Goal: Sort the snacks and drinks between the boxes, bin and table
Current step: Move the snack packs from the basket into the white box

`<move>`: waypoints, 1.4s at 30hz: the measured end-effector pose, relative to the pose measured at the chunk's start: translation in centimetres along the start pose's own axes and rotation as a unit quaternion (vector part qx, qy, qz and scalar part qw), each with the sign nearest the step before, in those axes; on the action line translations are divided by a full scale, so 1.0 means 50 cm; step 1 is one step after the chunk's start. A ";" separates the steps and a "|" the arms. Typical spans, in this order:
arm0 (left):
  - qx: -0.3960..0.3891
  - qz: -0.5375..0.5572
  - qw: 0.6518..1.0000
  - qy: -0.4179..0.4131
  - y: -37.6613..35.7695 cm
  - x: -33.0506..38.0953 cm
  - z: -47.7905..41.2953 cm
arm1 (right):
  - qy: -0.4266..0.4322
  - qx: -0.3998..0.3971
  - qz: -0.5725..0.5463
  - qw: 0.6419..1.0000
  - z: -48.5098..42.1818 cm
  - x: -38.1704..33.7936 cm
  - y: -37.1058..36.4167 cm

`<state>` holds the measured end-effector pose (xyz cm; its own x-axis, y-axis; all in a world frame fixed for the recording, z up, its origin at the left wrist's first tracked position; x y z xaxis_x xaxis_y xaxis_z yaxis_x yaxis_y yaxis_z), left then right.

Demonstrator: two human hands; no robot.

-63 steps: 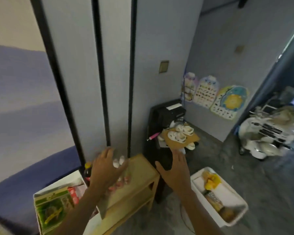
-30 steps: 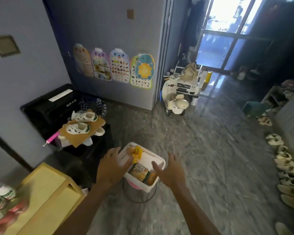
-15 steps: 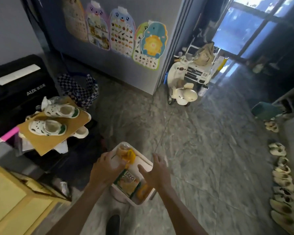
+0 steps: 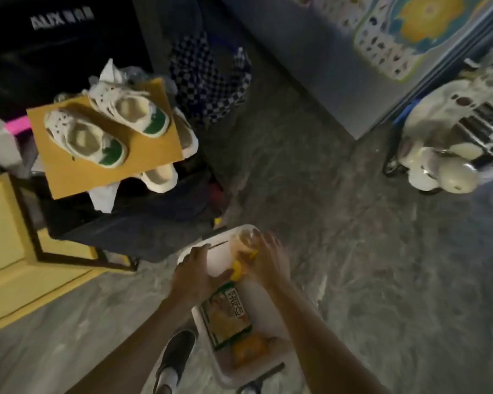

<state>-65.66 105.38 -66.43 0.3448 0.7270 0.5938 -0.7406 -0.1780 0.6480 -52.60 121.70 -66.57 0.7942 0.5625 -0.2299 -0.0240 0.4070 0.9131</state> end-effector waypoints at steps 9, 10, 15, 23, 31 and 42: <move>-0.068 0.099 0.990 0.070 -0.303 -0.103 -0.125 | 0.087 0.027 0.099 0.991 -0.130 0.034 -0.231; -0.058 0.108 0.990 0.066 -0.317 -0.106 -0.130 | 0.092 0.041 0.096 0.990 -0.131 0.036 -0.235; 0.035 0.075 0.996 0.022 -0.315 -0.100 -0.141 | 0.120 0.074 0.079 0.987 -0.135 0.041 -0.238; 0.050 0.101 0.994 0.008 -0.215 -0.053 -0.086 | 0.104 0.145 -0.002 0.984 -0.090 0.036 -0.129; 0.127 0.091 0.987 -0.021 0.055 0.090 0.017 | 0.068 0.197 -0.113 0.972 -0.032 0.002 0.154; 0.215 0.117 0.949 -0.199 0.500 0.367 0.269 | 0.120 0.344 -0.114 0.924 0.173 -0.173 0.670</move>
<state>-70.08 105.33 -32.94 0.4541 0.3420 0.8227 -0.5494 -0.6194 0.5608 -55.05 124.25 -31.09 0.5717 0.6958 -0.4349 0.5849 0.0262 0.8107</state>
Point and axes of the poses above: each hand's wrist, its own z-axis away from the middle knuckle, its own y-axis out of the back of the hand, x = y × z, the point moved 10 cm from there along -z, towards the middle knuckle, and after that the axes turned 8 degrees about z, right-handed, at the moved point
